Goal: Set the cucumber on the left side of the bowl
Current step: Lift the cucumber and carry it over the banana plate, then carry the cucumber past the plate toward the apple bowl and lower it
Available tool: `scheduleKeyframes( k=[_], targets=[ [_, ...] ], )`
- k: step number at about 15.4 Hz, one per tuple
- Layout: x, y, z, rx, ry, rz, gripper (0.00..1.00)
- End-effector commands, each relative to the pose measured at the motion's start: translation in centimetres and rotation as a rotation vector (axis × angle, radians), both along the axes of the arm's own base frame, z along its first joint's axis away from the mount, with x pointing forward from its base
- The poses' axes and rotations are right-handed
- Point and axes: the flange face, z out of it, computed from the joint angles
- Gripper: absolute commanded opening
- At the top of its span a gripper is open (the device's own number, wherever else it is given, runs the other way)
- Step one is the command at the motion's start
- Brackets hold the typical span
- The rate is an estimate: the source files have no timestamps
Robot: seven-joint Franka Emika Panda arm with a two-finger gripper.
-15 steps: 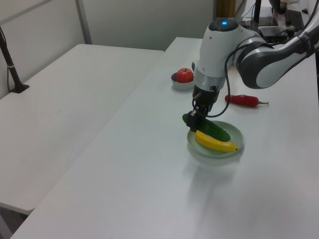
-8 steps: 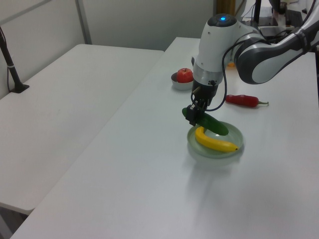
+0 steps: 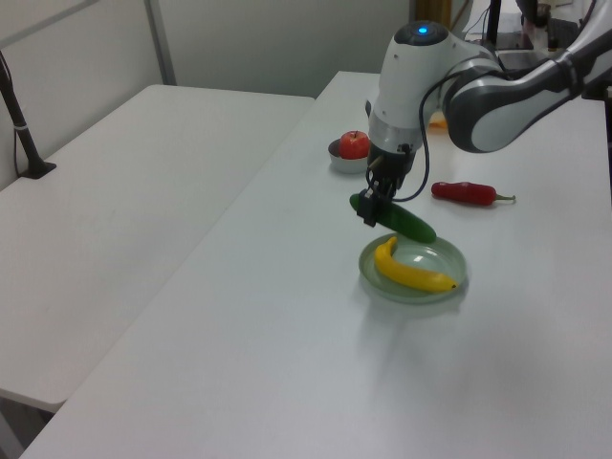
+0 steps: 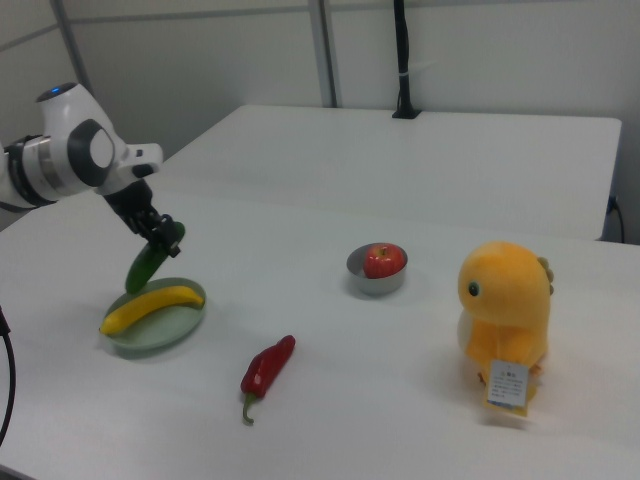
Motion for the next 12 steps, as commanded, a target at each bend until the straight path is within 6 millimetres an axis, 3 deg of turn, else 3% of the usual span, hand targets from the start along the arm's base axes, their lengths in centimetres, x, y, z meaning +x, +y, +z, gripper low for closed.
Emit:
scheduleKeyframes(
  k=[1,7,12],
  targets=[
    [2.2,-4.3,0.4,-0.028,-0.057,0.043,0.00],
    [6.6,-11.2,0.7,-0.028,-0.158,-0.037,0.00],
    [9.6,-14.9,0.1,-0.047,-0.251,-0.049,0.00]
  ],
)
